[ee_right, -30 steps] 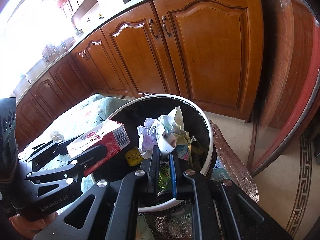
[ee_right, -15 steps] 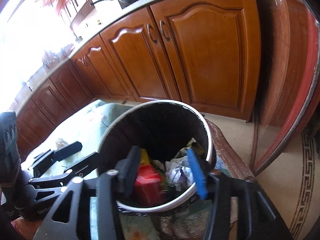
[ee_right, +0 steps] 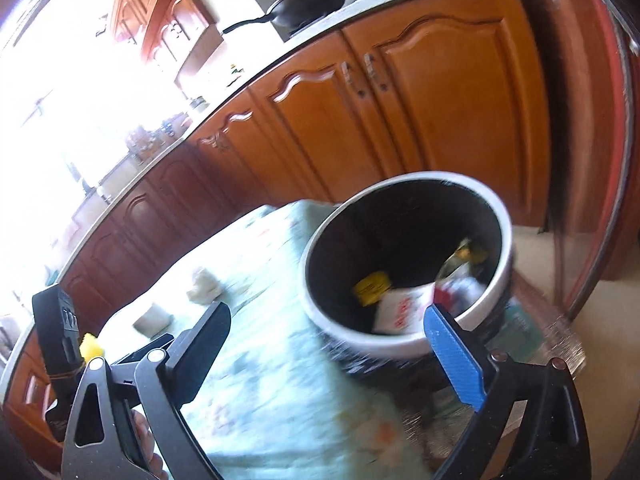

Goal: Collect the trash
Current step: 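Move both open tools back over the remaining trash, then grasp the white foam block with the left tool while the right tool grasps the crumpled white tissue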

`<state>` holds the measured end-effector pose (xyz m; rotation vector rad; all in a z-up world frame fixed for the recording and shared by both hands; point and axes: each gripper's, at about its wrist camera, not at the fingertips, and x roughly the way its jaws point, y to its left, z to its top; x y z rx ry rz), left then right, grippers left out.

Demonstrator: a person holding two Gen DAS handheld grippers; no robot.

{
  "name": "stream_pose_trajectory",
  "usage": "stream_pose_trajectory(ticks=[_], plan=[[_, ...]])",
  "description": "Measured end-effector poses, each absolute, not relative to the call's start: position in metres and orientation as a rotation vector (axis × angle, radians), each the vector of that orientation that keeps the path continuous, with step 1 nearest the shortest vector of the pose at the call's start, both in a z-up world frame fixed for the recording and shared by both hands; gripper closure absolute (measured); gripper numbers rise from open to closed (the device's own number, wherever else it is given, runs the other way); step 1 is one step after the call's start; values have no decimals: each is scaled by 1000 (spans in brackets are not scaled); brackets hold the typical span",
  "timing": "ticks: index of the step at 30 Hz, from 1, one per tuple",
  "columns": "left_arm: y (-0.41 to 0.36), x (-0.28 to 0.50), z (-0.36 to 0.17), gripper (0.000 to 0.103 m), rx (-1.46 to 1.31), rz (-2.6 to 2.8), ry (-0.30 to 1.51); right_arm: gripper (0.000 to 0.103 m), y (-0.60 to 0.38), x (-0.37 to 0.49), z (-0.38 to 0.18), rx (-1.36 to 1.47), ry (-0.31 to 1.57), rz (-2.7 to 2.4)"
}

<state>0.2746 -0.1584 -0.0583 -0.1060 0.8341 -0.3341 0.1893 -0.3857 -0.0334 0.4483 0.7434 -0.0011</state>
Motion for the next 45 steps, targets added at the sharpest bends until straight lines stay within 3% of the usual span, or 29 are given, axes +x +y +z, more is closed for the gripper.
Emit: stream_pose_trajectory(ticks=[20, 25, 29, 45], plan=[[-22, 237, -56, 8, -30, -40, 810, 4, -251, 211, -69, 275, 859, 219], [-7, 238, -54, 1, -29, -18, 794, 4, -223, 222, -74, 173, 904, 240], [1, 256, -62, 1, 43, 28, 876, 4, -210, 235, -73, 123, 934, 226], [24, 365, -90, 1, 19, -46, 848, 4, -203, 325, -88, 228, 927, 199]])
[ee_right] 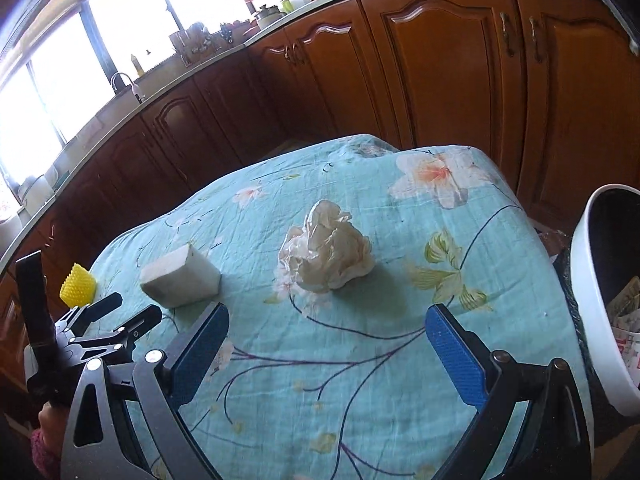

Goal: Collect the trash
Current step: 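Grasp the white foam block with the left tool while the right tool grasps the crumpled white tissue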

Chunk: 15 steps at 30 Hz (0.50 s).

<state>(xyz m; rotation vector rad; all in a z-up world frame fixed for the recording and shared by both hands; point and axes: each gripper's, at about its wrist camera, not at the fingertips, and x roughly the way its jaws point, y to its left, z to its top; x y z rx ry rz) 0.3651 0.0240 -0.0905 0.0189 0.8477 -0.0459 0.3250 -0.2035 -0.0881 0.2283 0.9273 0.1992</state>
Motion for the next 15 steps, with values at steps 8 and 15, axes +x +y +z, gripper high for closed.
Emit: stream_pose_trajectory(ticks=[8, 15], plan=[[12, 390, -102, 2, 32, -167, 846, 19, -195, 372, -113, 238, 992, 191], [0, 371, -94, 30, 48, -227, 805, 60, -203, 361, -112, 231, 961, 180]])
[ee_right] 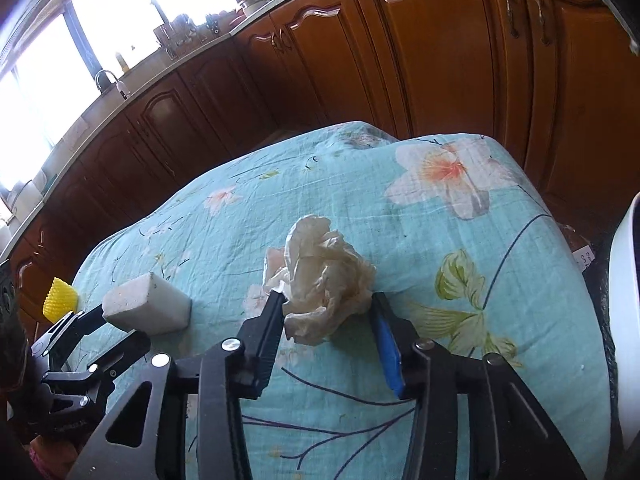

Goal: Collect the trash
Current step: 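Grasp the white foam block with the left tool while the right tool grasps the crumpled white tissue, then carry the foam block and tissue over the bin and open both tools to drop them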

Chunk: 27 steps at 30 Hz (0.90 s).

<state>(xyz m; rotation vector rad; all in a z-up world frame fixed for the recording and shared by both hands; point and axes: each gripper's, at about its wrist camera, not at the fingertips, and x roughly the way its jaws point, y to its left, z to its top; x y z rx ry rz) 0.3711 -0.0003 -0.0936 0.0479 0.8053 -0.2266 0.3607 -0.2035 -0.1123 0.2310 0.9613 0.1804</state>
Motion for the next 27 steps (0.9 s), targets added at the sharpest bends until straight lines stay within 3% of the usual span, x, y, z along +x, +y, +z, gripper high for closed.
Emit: stream_pose_trajectory(ticks=[6, 15, 18, 20, 27], plan=[[-8, 341, -88, 52, 57, -233, 828, 62, -223, 332, -101, 263, 931, 175], [-16, 360, -94, 48, 160, -157, 850, 62, -233, 294, -87, 294, 904, 199], [-13, 371, -97, 64, 135, -148, 873, 62, -235, 284, -84, 303, 900, 202], [-13, 370, -93, 67, 102, -179, 873, 62, -239, 277, -81, 303, 896, 202], [-41, 324, -74, 67, 83, -232, 845, 62, -256, 248, -68, 287, 859, 187]])
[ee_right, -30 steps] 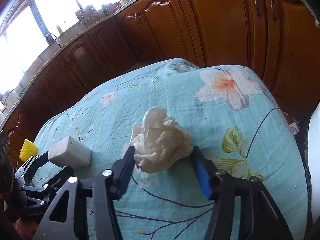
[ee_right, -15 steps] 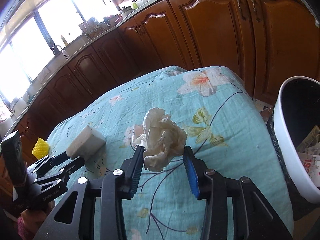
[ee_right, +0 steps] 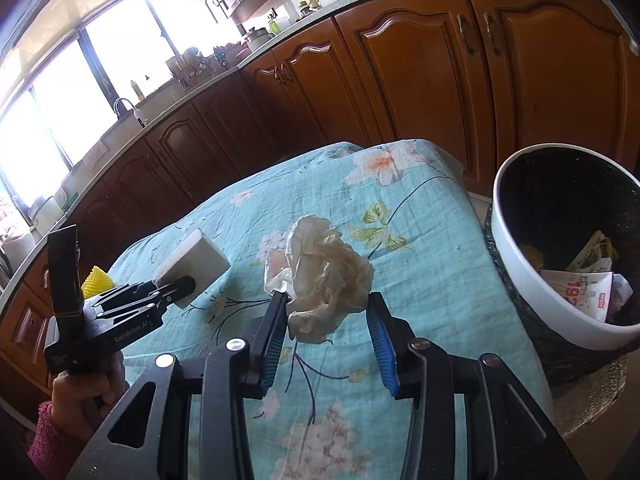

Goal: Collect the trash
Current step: 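Carry the foam block and tissue over the bin and open both tools to drop them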

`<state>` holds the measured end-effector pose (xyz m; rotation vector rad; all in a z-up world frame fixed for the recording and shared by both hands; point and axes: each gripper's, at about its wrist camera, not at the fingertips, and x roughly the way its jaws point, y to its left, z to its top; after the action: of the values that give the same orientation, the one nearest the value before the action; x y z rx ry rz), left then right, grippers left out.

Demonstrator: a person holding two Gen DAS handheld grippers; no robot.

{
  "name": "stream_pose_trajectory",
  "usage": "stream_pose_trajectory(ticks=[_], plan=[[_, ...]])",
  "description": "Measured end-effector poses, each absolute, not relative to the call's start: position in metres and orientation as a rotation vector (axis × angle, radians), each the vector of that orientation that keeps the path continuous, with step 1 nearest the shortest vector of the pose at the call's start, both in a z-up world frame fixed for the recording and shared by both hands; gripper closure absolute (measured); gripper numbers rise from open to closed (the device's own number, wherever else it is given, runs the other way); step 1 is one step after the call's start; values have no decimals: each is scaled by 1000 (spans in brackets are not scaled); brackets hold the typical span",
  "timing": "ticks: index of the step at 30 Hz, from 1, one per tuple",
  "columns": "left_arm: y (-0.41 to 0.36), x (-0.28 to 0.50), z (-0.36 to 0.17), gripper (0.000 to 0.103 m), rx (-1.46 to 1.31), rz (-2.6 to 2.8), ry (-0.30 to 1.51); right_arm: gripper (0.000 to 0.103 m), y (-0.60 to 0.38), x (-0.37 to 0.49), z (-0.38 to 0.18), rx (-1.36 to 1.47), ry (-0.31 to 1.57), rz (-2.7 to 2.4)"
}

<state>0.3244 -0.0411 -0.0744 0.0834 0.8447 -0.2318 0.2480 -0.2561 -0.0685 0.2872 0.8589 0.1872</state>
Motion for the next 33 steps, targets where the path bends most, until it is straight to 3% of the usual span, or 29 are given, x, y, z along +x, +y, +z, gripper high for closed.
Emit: stream_pose_trajectory(ticks=[12, 33], plan=[[-112, 258, -43, 67, 42, -354, 822, 62, -311, 189, -45, 271, 785, 82], [-211, 256, -33, 65, 128, -496, 838, 62, -386, 153, -26, 324, 714, -57]])
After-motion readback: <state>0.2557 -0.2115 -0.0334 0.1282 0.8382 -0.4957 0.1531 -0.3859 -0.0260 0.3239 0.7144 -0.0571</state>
